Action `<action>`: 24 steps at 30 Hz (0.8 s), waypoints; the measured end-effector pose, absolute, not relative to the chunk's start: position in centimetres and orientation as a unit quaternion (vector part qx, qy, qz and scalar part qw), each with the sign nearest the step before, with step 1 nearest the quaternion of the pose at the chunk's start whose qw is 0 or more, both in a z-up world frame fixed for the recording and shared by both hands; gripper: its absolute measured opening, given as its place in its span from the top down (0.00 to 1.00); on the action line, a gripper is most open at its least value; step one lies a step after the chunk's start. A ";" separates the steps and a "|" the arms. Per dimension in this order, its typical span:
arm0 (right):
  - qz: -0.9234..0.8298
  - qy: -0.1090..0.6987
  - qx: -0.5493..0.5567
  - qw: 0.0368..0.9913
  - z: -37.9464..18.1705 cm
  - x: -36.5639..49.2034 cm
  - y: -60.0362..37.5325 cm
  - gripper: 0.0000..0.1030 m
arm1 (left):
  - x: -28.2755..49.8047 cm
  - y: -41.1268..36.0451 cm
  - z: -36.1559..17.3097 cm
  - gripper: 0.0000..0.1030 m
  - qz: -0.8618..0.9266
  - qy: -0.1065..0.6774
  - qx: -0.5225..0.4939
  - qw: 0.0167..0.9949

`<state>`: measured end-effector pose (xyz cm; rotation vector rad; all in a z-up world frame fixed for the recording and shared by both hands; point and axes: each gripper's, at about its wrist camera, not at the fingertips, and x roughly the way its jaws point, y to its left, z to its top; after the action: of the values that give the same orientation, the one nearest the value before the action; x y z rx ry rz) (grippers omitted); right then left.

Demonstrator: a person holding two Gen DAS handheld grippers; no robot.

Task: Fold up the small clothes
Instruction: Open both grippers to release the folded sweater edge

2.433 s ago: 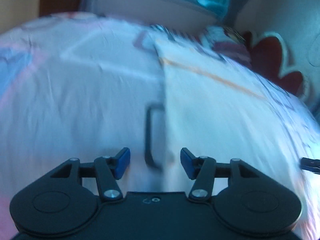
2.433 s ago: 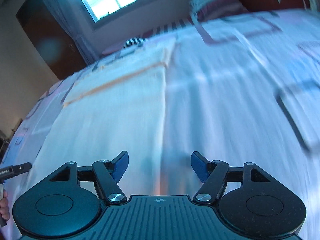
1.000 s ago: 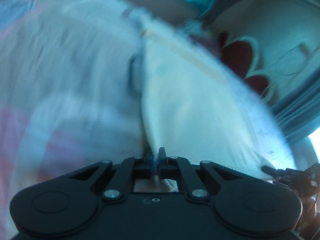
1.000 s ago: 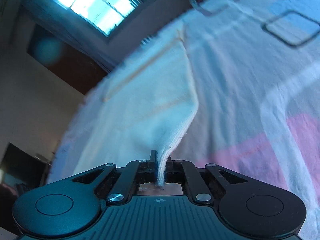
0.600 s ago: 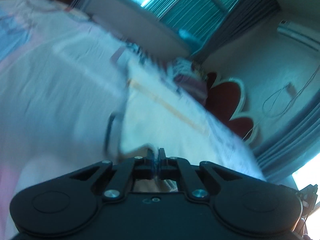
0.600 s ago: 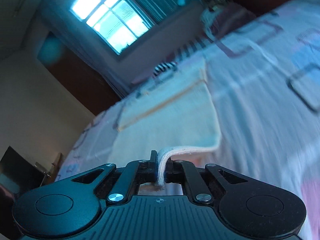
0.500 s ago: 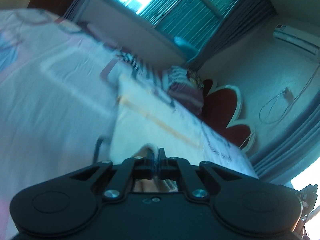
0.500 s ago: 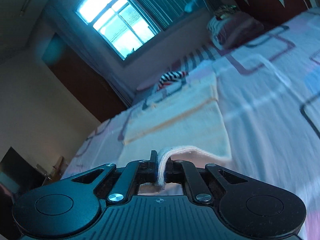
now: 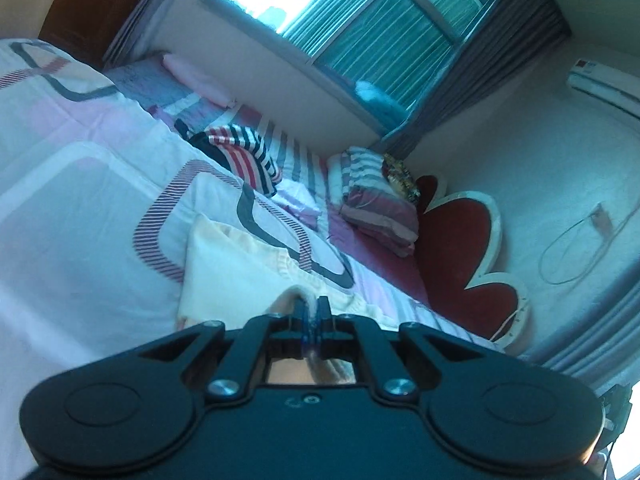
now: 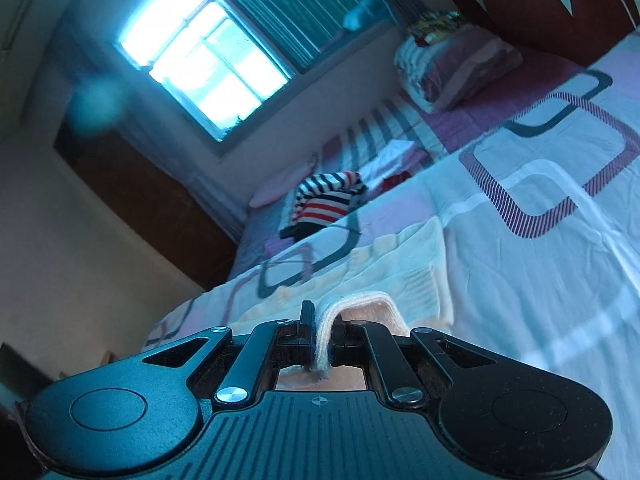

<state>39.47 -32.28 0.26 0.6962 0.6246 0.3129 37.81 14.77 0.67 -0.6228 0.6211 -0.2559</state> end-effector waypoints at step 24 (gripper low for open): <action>0.153 0.300 0.286 0.897 -9.9 55.5 -34.1 0.21 | 51.8 13.2 -6.8 0.32 -0.099 0.318 -0.195 0.923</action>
<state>55.48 -34.11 -9.94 0.5928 0.6215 0.3173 51.77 13.21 -6.75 -0.4009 0.6522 -0.2037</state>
